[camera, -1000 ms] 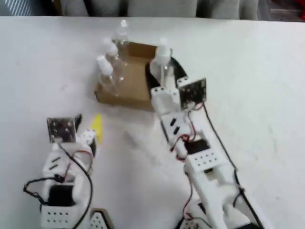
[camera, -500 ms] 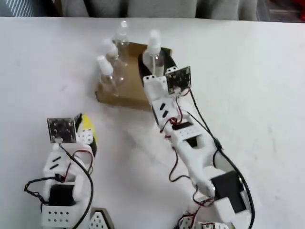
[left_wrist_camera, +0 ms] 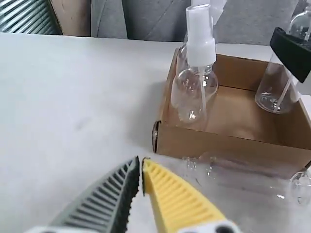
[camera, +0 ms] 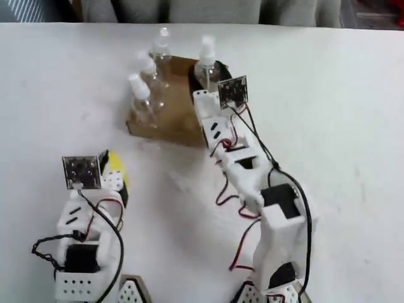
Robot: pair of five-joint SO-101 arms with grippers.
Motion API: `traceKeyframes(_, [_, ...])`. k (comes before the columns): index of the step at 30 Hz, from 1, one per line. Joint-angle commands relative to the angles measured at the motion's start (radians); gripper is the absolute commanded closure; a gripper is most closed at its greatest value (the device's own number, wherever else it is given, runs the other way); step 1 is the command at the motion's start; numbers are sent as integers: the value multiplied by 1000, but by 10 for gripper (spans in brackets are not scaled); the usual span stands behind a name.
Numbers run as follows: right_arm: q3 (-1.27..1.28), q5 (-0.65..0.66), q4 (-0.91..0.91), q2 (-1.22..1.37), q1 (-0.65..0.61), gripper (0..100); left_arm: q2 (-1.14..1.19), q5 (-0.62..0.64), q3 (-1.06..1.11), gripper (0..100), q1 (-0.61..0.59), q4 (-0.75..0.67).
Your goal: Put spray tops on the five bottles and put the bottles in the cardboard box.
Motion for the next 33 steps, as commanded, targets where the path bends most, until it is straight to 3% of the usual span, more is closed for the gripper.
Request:
traceKeyframes(1, [-129,12,-24,48,15,982,-7,-12,0,978,-10,-28])
traceKeyframes(20, [-446,17,-24,344,47,982,-7,-12,0,978,-13,-28])
traceKeyframes(25, [-528,95,-24,429,44,982,-7,-12,0,978,-15,-28])
traceKeyframes(33, [-654,104,-24,542,45,982,-7,-12,0,978,-15,-28])
